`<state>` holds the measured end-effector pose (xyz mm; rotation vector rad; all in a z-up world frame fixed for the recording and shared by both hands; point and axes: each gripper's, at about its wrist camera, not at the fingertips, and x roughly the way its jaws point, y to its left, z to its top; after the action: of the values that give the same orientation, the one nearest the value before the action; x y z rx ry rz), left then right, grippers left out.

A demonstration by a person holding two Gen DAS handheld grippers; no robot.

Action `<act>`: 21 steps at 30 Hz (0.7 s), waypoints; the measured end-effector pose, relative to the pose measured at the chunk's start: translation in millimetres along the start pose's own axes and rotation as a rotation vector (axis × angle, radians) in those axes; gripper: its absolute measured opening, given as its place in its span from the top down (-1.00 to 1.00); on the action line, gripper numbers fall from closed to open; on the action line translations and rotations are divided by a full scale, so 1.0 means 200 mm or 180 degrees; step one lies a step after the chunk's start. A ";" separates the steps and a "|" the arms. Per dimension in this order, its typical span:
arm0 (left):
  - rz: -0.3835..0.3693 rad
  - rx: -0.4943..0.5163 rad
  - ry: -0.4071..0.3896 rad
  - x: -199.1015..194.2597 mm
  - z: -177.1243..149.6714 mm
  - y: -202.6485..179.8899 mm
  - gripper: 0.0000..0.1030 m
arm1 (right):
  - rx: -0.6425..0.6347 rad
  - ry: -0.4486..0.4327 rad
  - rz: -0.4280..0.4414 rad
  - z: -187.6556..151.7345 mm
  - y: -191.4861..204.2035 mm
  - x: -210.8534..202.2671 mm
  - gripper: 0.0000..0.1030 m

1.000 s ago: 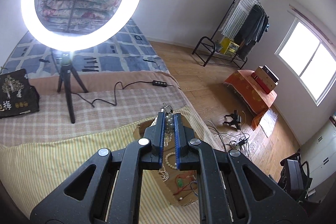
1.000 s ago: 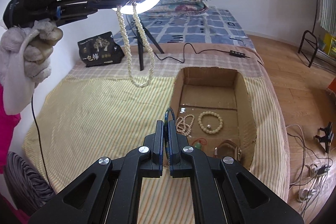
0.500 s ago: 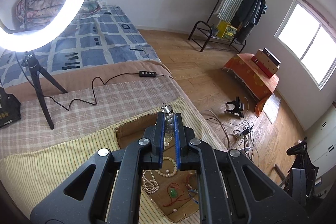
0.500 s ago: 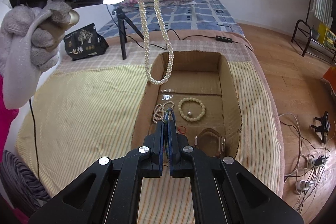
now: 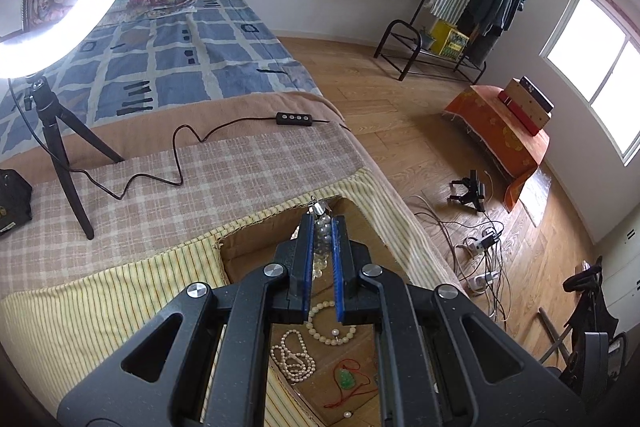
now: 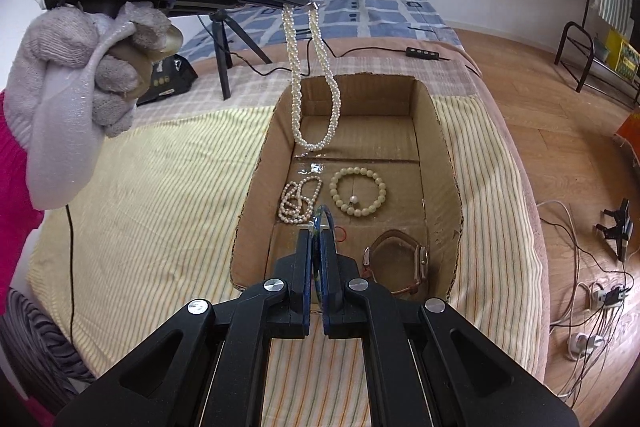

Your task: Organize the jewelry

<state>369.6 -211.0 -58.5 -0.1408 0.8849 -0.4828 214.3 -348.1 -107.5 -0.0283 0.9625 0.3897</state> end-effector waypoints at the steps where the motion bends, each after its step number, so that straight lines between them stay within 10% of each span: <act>1: 0.0008 0.0002 0.0008 0.01 0.00 0.00 0.88 | -0.0006 0.0010 0.0002 0.00 0.00 0.01 0.95; 11: -0.0025 0.0066 0.0031 0.03 -0.01 -0.02 0.88 | -0.0026 0.0040 -0.0015 0.00 0.02 0.03 0.95; 15: -0.0035 0.0076 0.0023 0.01 -0.01 -0.02 0.88 | -0.0038 0.0045 -0.0094 0.00 0.03 0.04 0.36; 21: 0.0006 0.0117 -0.0011 -0.04 -0.03 -0.02 0.88 | -0.0053 0.0001 -0.0091 0.01 0.05 0.01 0.35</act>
<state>359.3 -210.5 -54.2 -0.1072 0.8721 -0.4966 213.6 -337.1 -106.9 -0.0570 0.9581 0.3711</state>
